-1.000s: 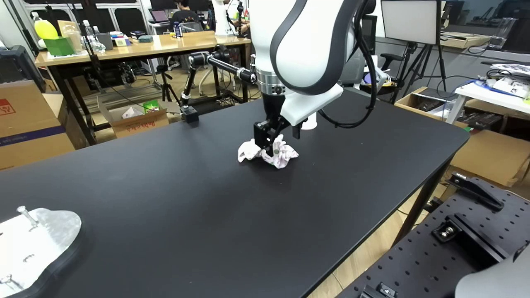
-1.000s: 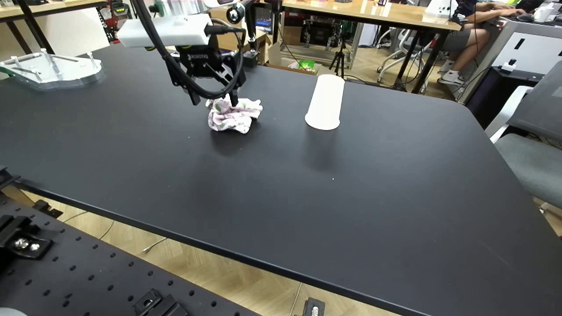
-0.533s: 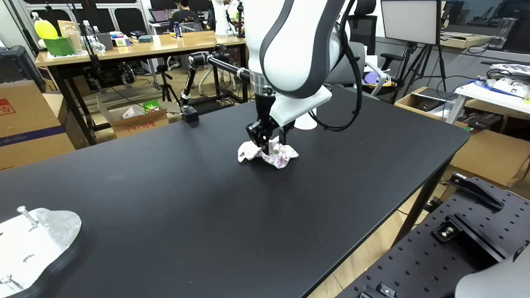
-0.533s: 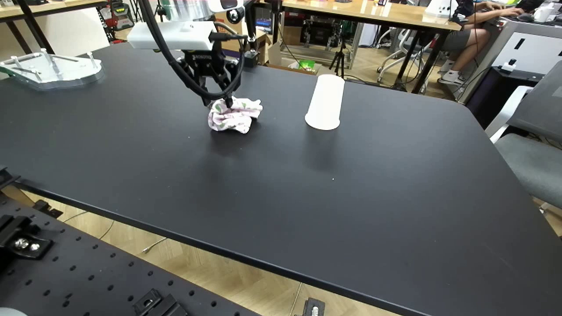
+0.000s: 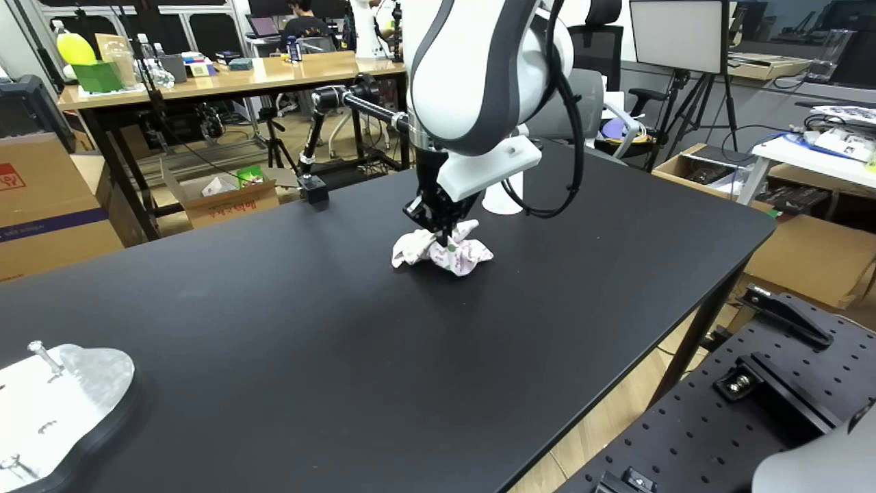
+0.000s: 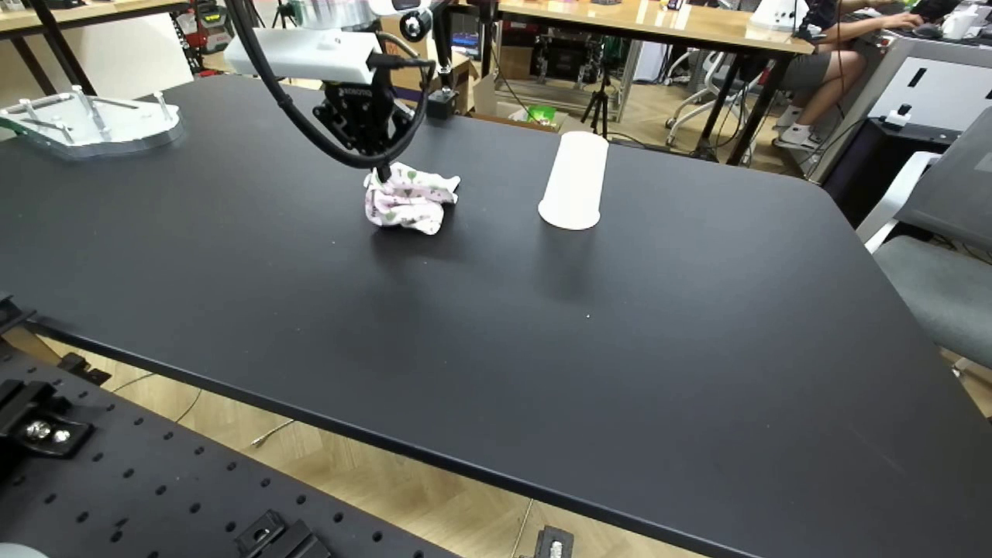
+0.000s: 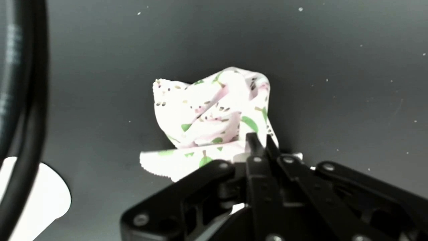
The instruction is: Hang the cloth on the rack.
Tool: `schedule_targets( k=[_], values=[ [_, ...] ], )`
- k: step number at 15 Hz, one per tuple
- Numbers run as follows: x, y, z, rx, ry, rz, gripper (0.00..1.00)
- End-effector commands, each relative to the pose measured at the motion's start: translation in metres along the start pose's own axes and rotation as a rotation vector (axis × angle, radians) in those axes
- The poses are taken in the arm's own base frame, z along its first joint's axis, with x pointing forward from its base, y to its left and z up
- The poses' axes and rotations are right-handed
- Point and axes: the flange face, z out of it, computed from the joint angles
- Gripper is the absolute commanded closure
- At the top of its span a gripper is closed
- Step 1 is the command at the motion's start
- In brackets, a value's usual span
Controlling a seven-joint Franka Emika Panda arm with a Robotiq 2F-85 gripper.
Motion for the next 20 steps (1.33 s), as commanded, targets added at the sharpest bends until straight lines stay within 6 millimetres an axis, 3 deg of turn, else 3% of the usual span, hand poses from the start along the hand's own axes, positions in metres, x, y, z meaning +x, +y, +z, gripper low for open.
schedule_targets(
  k=[1, 4, 8, 14, 20],
  values=[
    [0.005, 0.000, -0.026, 0.021, -0.014, 0.000, 1.00],
    [0.013, -0.005, -0.059, 0.041, -0.058, -0.025, 0.99],
    [0.033, -0.007, -0.120, 0.026, -0.133, -0.089, 0.99],
    [0.083, -0.004, -0.221, -0.042, -0.096, -0.148, 0.99],
    [0.144, 0.002, -0.271, -0.079, -0.058, -0.142, 0.99]
  ],
)
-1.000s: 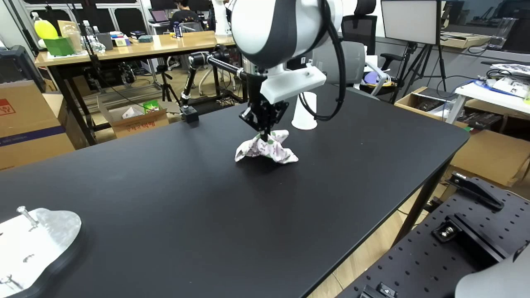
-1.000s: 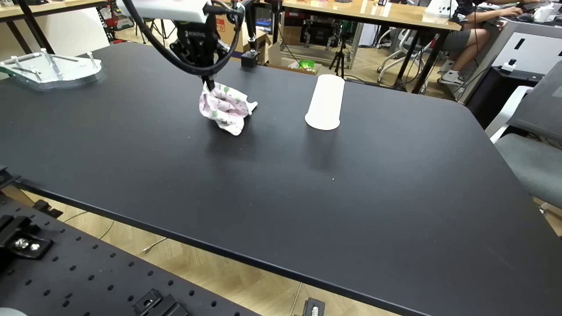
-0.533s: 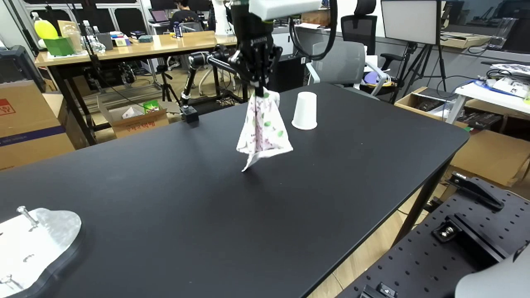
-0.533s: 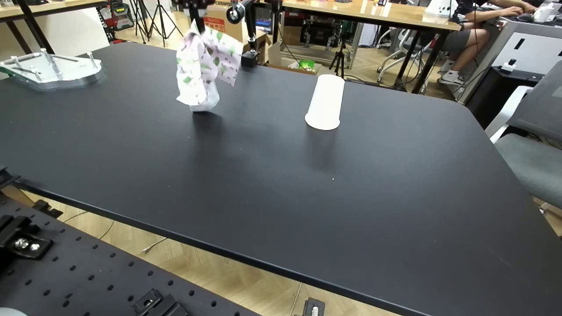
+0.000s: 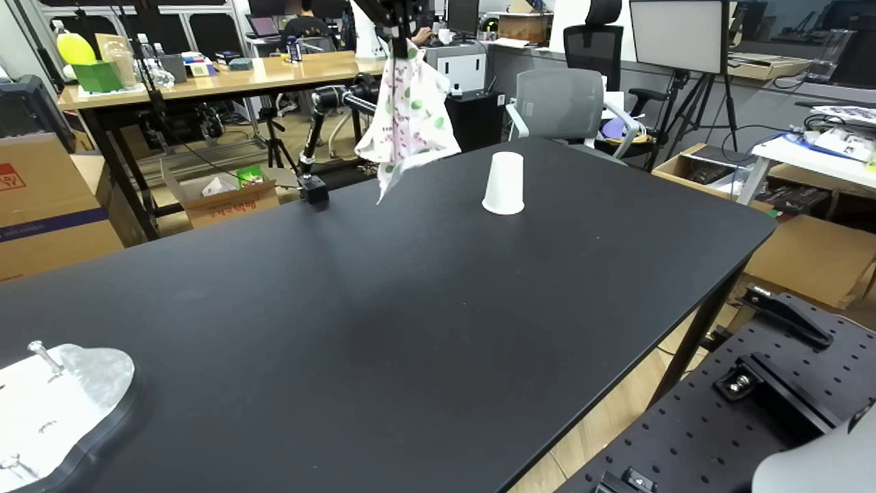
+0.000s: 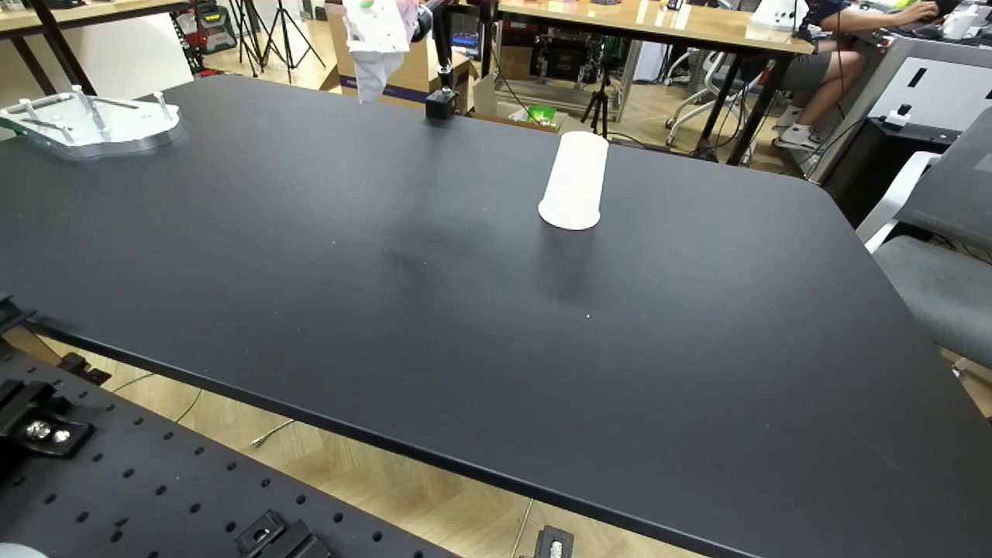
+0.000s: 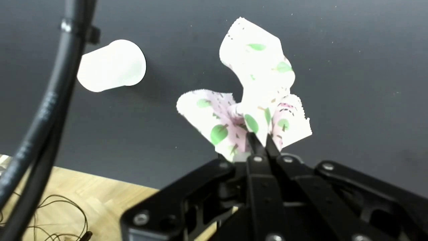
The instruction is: Hang the cloth on the rack.
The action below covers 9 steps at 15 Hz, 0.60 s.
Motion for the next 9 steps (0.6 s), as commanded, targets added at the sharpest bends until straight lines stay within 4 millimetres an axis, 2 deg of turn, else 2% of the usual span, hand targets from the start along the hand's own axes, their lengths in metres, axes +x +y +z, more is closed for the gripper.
schedule_targets(
  k=[1, 6, 9],
  values=[
    [0.042, 0.013, -0.023, -0.037, -0.002, 0.012, 0.99],
    [0.076, 0.025, -0.046, -0.075, 0.012, 0.023, 0.99],
    [0.083, 0.026, -0.041, -0.067, -0.017, 0.017, 0.99]
  ],
)
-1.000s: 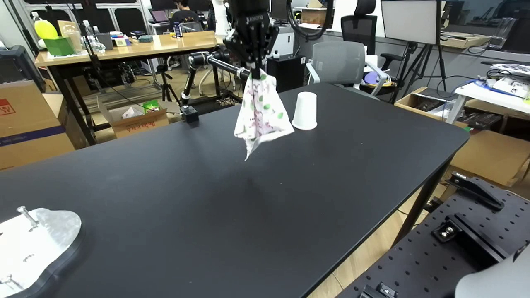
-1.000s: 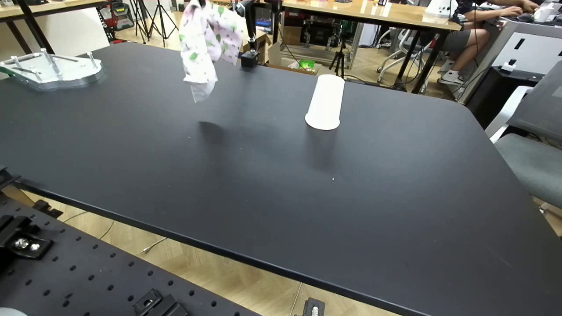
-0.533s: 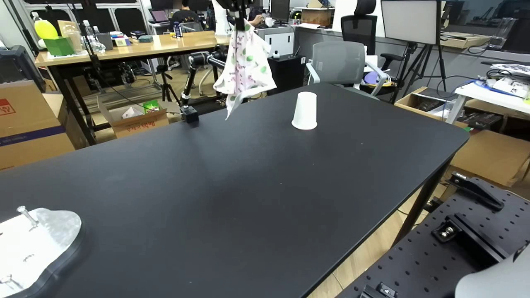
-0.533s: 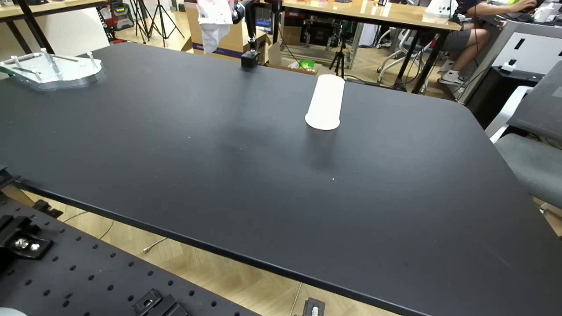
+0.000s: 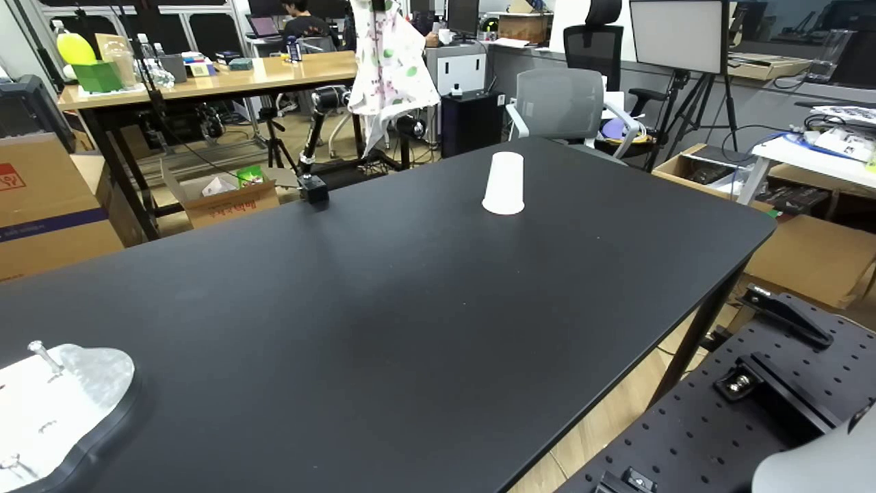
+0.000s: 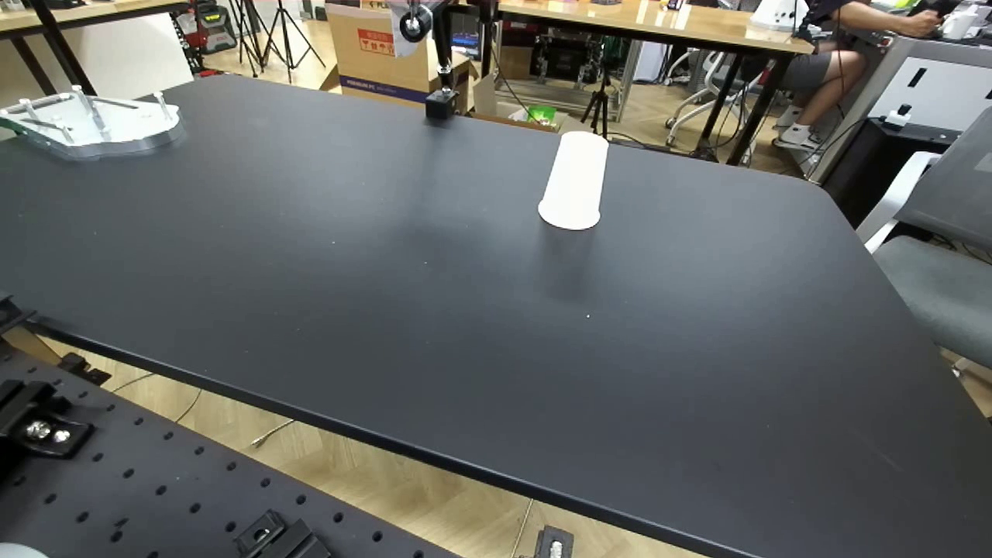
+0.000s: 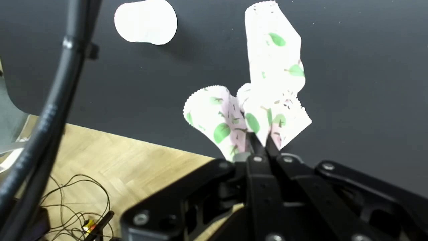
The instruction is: Hang the cloth on the rack.
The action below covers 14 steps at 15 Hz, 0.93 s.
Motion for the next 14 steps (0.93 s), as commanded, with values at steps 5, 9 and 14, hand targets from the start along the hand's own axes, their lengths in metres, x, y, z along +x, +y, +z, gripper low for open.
schedule_targets(
  k=[5, 9, 14],
  values=[
    [0.006, 0.005, 0.018, 0.005, -0.100, 0.008, 0.99],
    [-0.006, 0.008, 0.028, 0.010, -0.147, 0.010, 0.99],
    [-0.018, 0.010, 0.052, 0.012, -0.208, 0.012, 0.99]
  ],
)
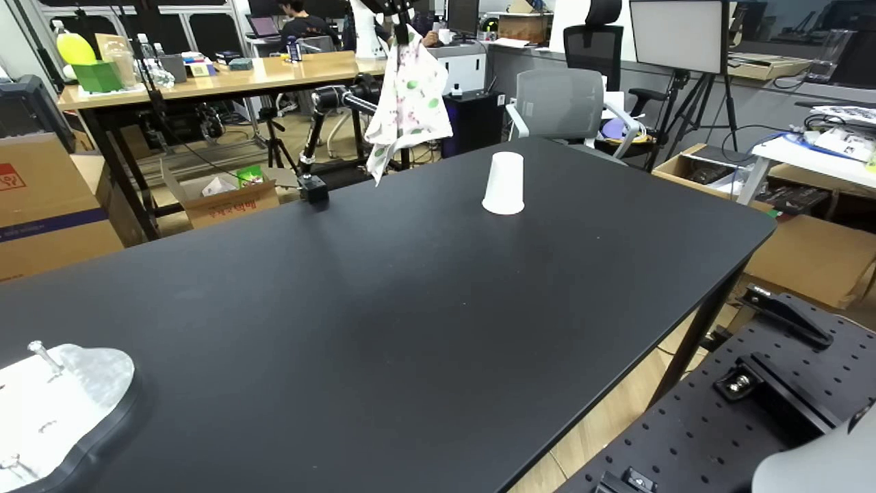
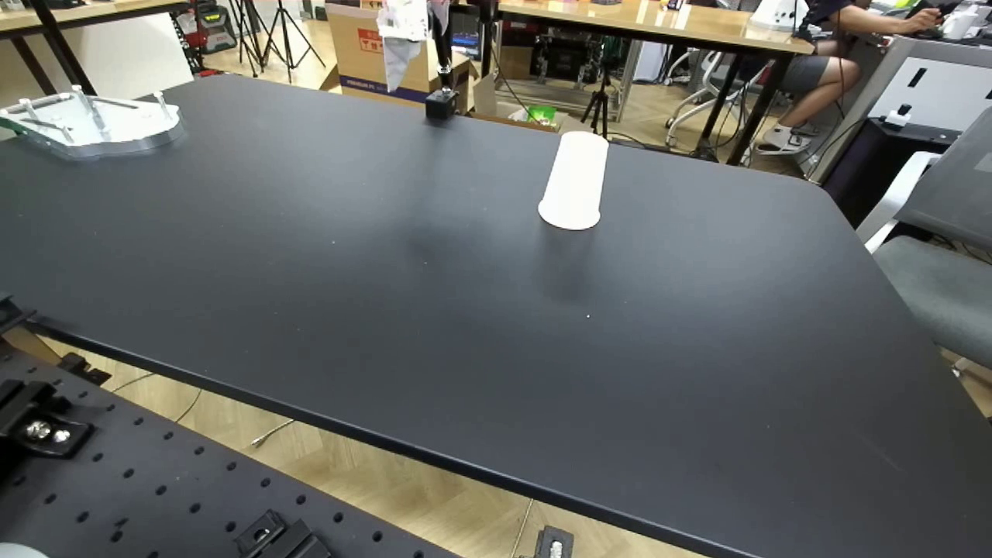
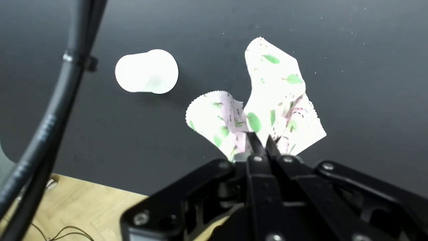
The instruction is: Hang the cloth on the rack.
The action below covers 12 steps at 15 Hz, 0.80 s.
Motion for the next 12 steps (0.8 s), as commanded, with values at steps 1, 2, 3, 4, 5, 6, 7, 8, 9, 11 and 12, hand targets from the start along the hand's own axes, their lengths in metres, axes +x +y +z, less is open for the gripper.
schedule_targets(
  k=[1, 2, 3, 4, 5, 6, 7, 8, 9, 11, 12],
  values=[
    [-0.011, 0.003, 0.017, 0.007, -0.045, 0.010, 0.99],
    [-0.011, 0.003, 0.024, 0.014, -0.056, 0.016, 0.99],
    [-0.012, 0.003, 0.031, 0.022, -0.065, 0.031, 0.99],
    [-0.012, 0.004, 0.037, 0.033, -0.077, 0.043, 0.99],
    [-0.012, 0.004, 0.042, 0.041, -0.084, 0.052, 0.99],
    [-0.011, 0.006, 0.046, 0.049, -0.085, 0.066, 0.99],
    [-0.011, 0.008, 0.049, 0.058, -0.084, 0.078, 0.99],
    [-0.009, 0.010, 0.051, 0.066, -0.077, 0.091, 0.99],
    [-0.008, 0.013, 0.052, 0.074, -0.068, 0.105, 0.99],
    [-0.006, 0.017, 0.052, 0.082, -0.045, 0.127, 0.99],
    [-0.004, 0.019, 0.051, 0.084, -0.031, 0.136, 0.99]
  ],
)
